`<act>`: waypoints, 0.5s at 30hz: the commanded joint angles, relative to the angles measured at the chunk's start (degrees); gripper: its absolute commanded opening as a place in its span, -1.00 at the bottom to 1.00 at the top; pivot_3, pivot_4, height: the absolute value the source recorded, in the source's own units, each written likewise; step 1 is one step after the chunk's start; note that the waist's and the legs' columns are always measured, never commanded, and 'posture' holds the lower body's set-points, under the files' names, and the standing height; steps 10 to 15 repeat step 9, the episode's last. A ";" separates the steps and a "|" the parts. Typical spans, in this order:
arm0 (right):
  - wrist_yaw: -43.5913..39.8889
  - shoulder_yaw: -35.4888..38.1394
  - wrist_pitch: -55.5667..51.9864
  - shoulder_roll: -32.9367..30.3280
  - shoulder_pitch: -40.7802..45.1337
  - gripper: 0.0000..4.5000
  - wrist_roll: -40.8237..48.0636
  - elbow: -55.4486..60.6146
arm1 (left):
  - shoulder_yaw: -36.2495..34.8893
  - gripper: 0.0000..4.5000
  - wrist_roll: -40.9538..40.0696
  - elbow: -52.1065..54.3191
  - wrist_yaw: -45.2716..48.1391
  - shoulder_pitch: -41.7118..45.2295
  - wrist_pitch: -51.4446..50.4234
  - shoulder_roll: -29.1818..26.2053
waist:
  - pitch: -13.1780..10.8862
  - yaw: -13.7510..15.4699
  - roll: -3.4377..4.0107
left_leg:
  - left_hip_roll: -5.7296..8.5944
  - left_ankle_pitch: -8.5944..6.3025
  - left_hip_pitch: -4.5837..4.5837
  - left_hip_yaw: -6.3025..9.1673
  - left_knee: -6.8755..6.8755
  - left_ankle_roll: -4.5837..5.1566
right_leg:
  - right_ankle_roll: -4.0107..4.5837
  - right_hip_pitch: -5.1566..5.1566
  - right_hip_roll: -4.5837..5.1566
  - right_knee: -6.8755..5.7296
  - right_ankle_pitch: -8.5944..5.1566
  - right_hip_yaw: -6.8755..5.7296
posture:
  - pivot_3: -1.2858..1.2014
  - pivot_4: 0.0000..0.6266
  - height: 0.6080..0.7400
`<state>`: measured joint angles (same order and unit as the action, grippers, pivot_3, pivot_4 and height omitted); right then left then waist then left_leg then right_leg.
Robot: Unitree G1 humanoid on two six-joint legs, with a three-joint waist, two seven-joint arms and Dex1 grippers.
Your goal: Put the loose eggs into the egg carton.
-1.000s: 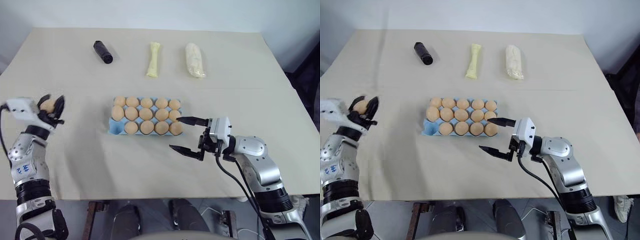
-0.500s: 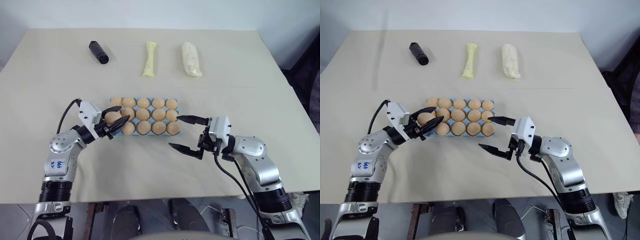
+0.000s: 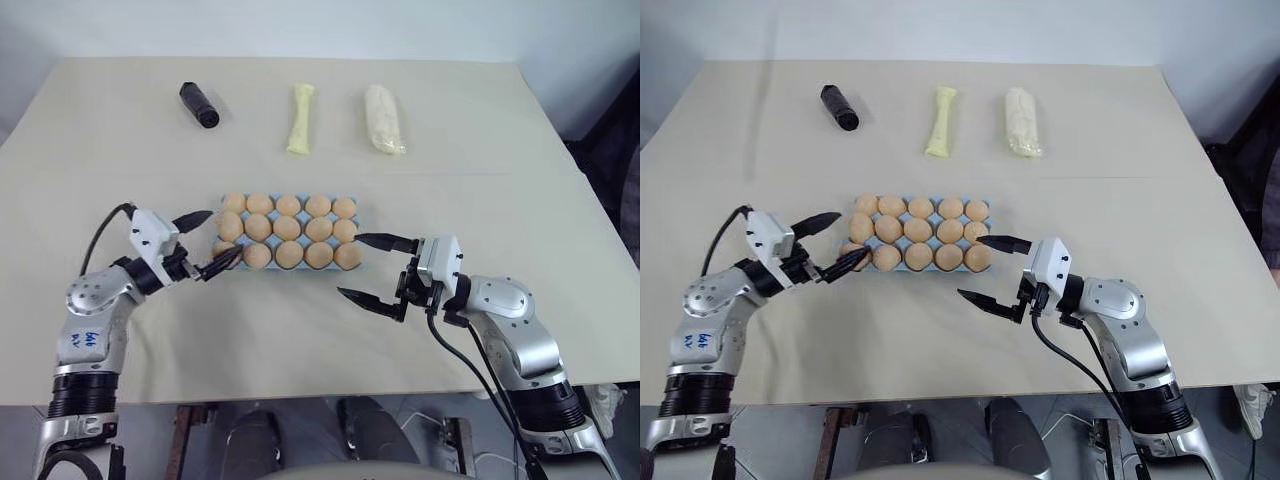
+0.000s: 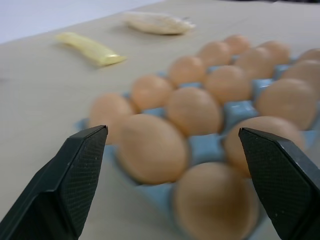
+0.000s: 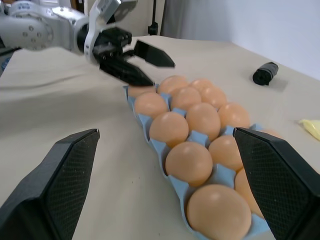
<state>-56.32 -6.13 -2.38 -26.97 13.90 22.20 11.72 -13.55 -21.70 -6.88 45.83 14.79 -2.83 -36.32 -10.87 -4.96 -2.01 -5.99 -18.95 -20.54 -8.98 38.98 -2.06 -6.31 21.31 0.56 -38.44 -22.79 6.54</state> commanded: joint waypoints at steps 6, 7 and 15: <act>-3.03 5.75 0.05 -5.96 -2.15 1.00 2.99 1.28 | -8.78 0.98 -3.33 5.11 5.32 -9.90 -1.85 -7.47 | -0.01 0.10 0.02 | 0.00 0.00 -0.04 -0.07 -0.15 0.00 | 0.00 0.06 0.04 0.14 0.00 0.02 | 0.03 -0.52 1.00; -3.17 6.00 0.15 -6.12 -2.12 1.00 2.98 0.87 | -9.38 0.98 -3.39 4.88 5.85 -10.89 -1.70 -7.91 | -0.01 0.10 0.02 | 0.00 0.00 -0.03 -0.07 -0.13 0.00 | 0.00 0.05 0.03 0.13 0.00 0.02 | 0.03 -0.52 1.00; -3.30 6.34 0.36 -6.26 -2.02 1.00 2.88 0.17 | -10.14 0.98 -2.94 4.61 6.11 -11.97 -0.51 -8.23 | -0.01 0.10 0.02 | -0.01 0.00 -0.04 -0.05 -0.10 0.00 | 0.01 0.04 0.01 0.12 0.00 0.01 | 0.03 -0.52 1.00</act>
